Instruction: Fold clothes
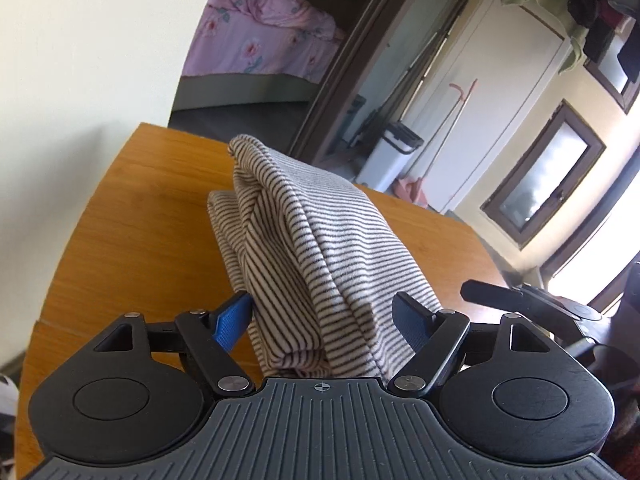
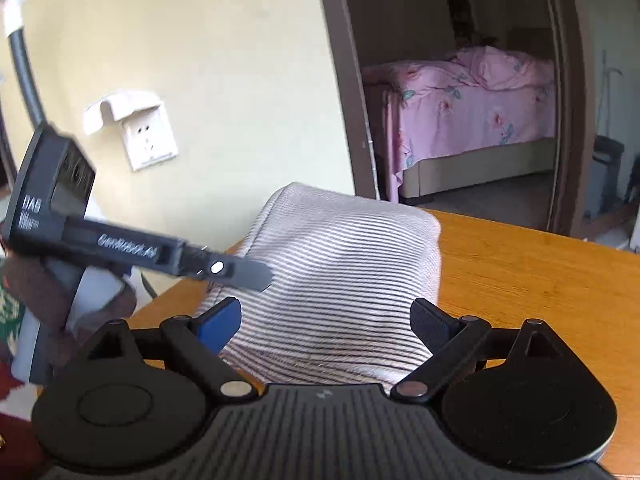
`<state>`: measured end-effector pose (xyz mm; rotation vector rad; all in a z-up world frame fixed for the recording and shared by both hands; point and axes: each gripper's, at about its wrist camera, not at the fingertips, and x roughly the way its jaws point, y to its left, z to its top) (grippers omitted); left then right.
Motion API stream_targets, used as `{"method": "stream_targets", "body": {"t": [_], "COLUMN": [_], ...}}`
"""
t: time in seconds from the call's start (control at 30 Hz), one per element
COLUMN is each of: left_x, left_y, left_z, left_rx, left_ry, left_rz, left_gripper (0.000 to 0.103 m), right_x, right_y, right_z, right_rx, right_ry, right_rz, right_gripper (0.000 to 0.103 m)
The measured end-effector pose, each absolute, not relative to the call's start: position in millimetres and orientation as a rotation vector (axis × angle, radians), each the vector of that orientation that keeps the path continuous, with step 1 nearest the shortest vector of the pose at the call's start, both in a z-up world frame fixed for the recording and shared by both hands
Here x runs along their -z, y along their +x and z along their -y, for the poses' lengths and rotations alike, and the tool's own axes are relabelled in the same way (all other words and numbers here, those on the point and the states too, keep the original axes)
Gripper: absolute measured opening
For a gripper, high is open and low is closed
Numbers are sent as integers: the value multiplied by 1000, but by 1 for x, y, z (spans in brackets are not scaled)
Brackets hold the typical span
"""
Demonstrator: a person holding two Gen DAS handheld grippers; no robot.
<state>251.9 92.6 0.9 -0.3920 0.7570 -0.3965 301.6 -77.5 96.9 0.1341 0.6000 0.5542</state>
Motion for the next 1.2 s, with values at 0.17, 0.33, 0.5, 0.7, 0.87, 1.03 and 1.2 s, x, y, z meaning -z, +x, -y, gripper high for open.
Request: {"method": "stream_targets", "body": {"t": [0.17, 0.33, 0.5, 0.7, 0.87, 1.03, 1.2], "left_x": [16, 28, 28, 29, 31, 21, 20], "left_y": [263, 265, 286, 316, 316, 291, 244], "left_z": [-77, -90, -113, -129, -127, -114, -72], "left_rx": [382, 368, 290, 242, 236, 145, 29], "left_ry": [-359, -383, -354, -360, -350, -303, -146], "left_rz": [-800, -799, -756, -736, -726, -676, -642], "left_gripper": [89, 74, 73, 77, 80, 82, 102], "right_x": [-69, -43, -48, -48, -44, -46, -49], "right_y": [339, 353, 389, 423, 418, 387, 354], "right_z": [106, 83, 39, 13, 14, 20, 26], "right_rx": [-463, -541, -561, -542, -518, -464, -407], "right_ry": [335, 411, 299, 269, 261, 191, 115], "right_rz": [-726, -800, -758, -727, -697, -686, -675], "right_gripper": [92, 69, 69, 72, 88, 101, 103]}}
